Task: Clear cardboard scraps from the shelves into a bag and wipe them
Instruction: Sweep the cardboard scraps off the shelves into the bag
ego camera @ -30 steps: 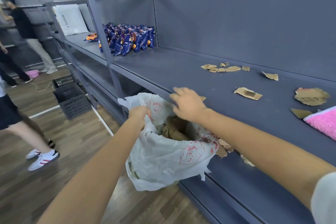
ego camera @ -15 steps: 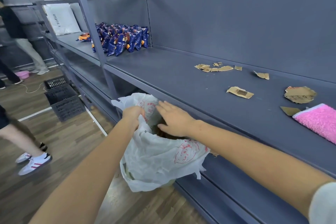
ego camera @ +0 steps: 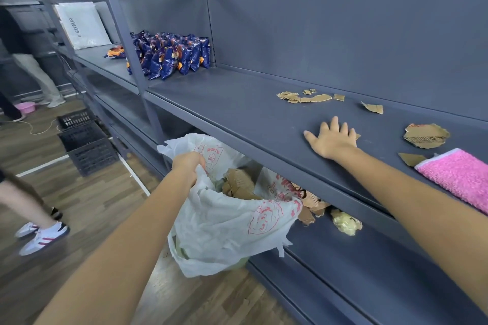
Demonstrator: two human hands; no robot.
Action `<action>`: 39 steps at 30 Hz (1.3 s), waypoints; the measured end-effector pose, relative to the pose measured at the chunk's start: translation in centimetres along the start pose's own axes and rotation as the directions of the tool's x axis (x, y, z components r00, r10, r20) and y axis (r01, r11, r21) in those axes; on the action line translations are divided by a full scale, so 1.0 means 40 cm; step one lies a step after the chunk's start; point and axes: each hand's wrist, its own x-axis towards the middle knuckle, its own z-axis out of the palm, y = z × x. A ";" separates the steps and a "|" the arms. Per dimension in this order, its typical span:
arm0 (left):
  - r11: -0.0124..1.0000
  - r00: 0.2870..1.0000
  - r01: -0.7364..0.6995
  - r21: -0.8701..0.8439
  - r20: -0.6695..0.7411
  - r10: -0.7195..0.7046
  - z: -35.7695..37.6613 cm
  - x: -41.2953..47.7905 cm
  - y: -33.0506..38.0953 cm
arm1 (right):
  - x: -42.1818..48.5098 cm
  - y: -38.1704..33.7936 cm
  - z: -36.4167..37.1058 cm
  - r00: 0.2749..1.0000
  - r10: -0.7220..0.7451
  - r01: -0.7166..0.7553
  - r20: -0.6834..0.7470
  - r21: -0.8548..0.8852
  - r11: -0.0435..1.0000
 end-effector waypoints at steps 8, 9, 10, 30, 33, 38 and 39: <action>1.000 1.000 0.003 -0.011 -0.009 -0.003 0.002 0.005 -0.004 | -0.064 -0.173 0.018 0.977 -0.211 0.210 0.042 0.033 0.977; 1.000 1.000 0.006 -0.007 -0.011 -0.006 0.001 0.004 -0.004 | -0.076 -0.202 0.027 0.966 -0.255 0.254 0.031 0.020 0.967; 1.000 1.000 0.007 -0.007 -0.013 -0.007 -0.001 0.003 -0.004 | -0.085 -0.226 0.033 0.957 -0.290 0.290 0.021 0.001 0.957; 0.999 1.000 0.016 0.034 -0.024 -0.015 -0.008 0.019 0.005 | -0.190 -0.367 0.087 0.708 -0.706 0.689 0.012 -0.234 0.686; 1.000 1.000 0.010 0.011 -0.020 -0.010 -0.009 0.016 0.005 | -0.197 -0.373 0.108 0.687 -0.720 0.726 0.103 -0.150 0.671; 0.997 0.996 -0.078 -0.023 0.051 0.079 -0.006 0.031 -0.008 | -0.187 -0.370 0.118 0.663 -0.740 0.744 0.114 0.001 0.668; 0.996 0.995 -0.085 -0.026 0.057 0.086 -0.006 0.031 -0.008 | -0.185 -0.368 0.118 0.661 -0.743 0.746 0.106 0.009 0.666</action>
